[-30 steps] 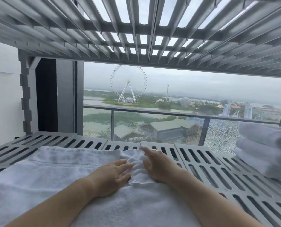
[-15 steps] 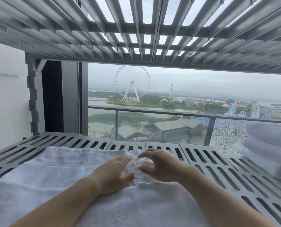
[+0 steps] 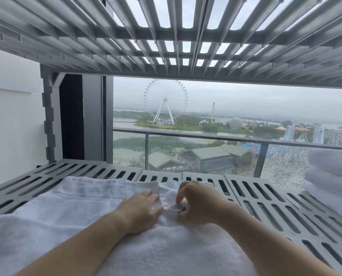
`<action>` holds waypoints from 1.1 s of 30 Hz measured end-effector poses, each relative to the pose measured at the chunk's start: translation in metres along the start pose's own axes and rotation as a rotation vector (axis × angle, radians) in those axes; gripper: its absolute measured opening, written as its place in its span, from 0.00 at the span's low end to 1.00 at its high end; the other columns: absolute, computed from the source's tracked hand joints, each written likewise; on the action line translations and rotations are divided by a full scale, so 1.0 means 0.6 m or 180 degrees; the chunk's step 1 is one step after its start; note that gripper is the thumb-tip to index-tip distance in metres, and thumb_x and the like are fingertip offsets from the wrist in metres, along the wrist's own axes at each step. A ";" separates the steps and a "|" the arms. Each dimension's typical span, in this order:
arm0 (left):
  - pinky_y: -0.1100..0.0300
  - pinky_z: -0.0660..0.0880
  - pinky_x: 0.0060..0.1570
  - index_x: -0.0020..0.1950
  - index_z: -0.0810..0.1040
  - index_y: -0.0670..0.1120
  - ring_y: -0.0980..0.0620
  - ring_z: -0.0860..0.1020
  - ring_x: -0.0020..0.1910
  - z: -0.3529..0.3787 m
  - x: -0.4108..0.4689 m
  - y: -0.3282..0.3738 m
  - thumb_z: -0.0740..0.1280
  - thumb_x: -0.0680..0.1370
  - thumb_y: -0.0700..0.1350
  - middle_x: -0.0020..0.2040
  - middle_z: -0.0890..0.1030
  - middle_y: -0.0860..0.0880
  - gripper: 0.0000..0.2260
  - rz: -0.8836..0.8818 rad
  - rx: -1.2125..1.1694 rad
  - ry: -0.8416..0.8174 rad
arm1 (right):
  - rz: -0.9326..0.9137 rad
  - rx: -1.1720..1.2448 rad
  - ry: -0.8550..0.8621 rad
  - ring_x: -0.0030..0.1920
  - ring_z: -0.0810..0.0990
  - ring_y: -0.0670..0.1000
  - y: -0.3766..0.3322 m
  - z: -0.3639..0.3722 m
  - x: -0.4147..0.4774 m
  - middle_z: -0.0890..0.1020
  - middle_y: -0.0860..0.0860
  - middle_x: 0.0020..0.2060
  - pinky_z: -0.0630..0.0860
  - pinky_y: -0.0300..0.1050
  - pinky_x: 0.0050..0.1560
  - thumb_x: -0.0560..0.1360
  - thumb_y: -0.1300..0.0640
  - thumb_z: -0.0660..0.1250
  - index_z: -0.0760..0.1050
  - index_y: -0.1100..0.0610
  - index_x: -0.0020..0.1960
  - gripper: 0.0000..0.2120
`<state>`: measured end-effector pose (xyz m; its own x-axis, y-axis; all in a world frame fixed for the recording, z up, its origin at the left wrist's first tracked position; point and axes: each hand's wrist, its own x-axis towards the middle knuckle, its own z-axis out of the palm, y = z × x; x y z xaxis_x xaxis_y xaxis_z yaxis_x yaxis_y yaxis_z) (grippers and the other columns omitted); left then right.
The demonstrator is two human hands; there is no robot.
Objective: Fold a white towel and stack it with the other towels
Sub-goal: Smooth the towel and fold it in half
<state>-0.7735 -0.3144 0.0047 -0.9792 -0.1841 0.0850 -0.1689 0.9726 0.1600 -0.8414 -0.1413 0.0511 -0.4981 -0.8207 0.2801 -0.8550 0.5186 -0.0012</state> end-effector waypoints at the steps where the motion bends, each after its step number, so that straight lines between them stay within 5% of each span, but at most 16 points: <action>1: 0.47 0.53 0.72 0.75 0.56 0.50 0.51 0.55 0.74 -0.001 -0.001 0.001 0.50 0.80 0.58 0.76 0.56 0.50 0.25 0.0007 0.0020 0.0005 | 0.0091 -0.0094 0.0256 0.54 0.75 0.51 0.004 -0.002 0.001 0.78 0.47 0.52 0.70 0.48 0.53 0.71 0.50 0.65 0.80 0.49 0.51 0.11; 4: 0.48 0.54 0.72 0.74 0.58 0.50 0.50 0.57 0.73 -0.002 -0.002 0.003 0.51 0.80 0.58 0.76 0.57 0.50 0.25 0.0007 0.0050 0.0034 | 0.0695 -0.0841 0.0957 0.55 0.72 0.52 0.029 -0.003 0.005 0.74 0.50 0.53 0.65 0.51 0.52 0.74 0.53 0.65 0.78 0.52 0.52 0.09; 6: 0.48 0.53 0.72 0.74 0.57 0.50 0.51 0.55 0.74 -0.001 -0.002 0.003 0.50 0.80 0.58 0.76 0.56 0.50 0.25 -0.0007 0.0046 0.0020 | 0.1156 -0.1229 0.0937 0.57 0.69 0.54 0.044 0.002 0.004 0.70 0.52 0.56 0.66 0.51 0.54 0.73 0.55 0.67 0.76 0.55 0.53 0.10; 10: 0.47 0.49 0.73 0.76 0.54 0.51 0.52 0.51 0.75 0.002 -0.003 0.002 0.49 0.80 0.59 0.77 0.52 0.50 0.25 -0.0053 0.0043 -0.0053 | 0.0900 -0.0822 0.0888 0.55 0.74 0.54 0.052 0.024 0.005 0.71 0.54 0.56 0.75 0.46 0.52 0.74 0.57 0.66 0.73 0.57 0.60 0.14; 15: 0.48 0.48 0.73 0.76 0.53 0.51 0.52 0.50 0.75 0.003 -0.003 0.002 0.49 0.80 0.59 0.77 0.52 0.51 0.26 -0.0044 0.0074 -0.0062 | 0.0076 0.0446 0.0051 0.58 0.74 0.53 0.047 0.049 0.011 0.74 0.52 0.57 0.70 0.45 0.60 0.78 0.53 0.58 0.75 0.50 0.62 0.14; 20: 0.46 0.47 0.73 0.76 0.52 0.52 0.53 0.49 0.76 0.004 0.000 0.000 0.48 0.80 0.60 0.77 0.51 0.51 0.26 -0.0038 0.0024 -0.0108 | 0.0676 0.0473 -0.0366 0.71 0.61 0.51 0.075 0.063 0.014 0.64 0.50 0.70 0.60 0.54 0.70 0.78 0.42 0.52 0.67 0.44 0.68 0.20; 26: 0.45 0.47 0.73 0.76 0.51 0.53 0.52 0.48 0.76 0.006 0.005 -0.009 0.46 0.79 0.63 0.78 0.50 0.51 0.28 -0.0022 -0.0057 -0.0201 | 0.0532 0.0459 -0.0779 0.76 0.45 0.49 0.085 0.079 0.020 0.49 0.47 0.76 0.43 0.55 0.74 0.77 0.36 0.46 0.52 0.41 0.74 0.26; 29: 0.45 0.47 0.73 0.76 0.53 0.52 0.52 0.48 0.76 -0.007 0.000 -0.007 0.47 0.79 0.63 0.78 0.50 0.50 0.29 0.0032 -0.0147 -0.0268 | 0.0416 0.0721 -0.0427 0.74 0.56 0.48 0.078 0.071 0.016 0.60 0.48 0.74 0.51 0.47 0.72 0.79 0.40 0.50 0.61 0.46 0.72 0.24; 33: 0.54 0.50 0.73 0.75 0.56 0.53 0.54 0.54 0.74 -0.035 -0.039 -0.016 0.51 0.79 0.61 0.77 0.55 0.52 0.26 0.0342 -0.0203 -0.0467 | 0.0196 0.1168 0.0110 0.58 0.77 0.44 0.052 0.024 -0.003 0.80 0.47 0.59 0.71 0.42 0.60 0.78 0.46 0.58 0.76 0.48 0.60 0.15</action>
<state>-0.7467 -0.3223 0.0221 -0.9979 -0.0525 -0.0386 -0.0597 0.9736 0.2201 -0.8695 -0.1271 0.0366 -0.5504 -0.7788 0.3010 -0.8216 0.4410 -0.3613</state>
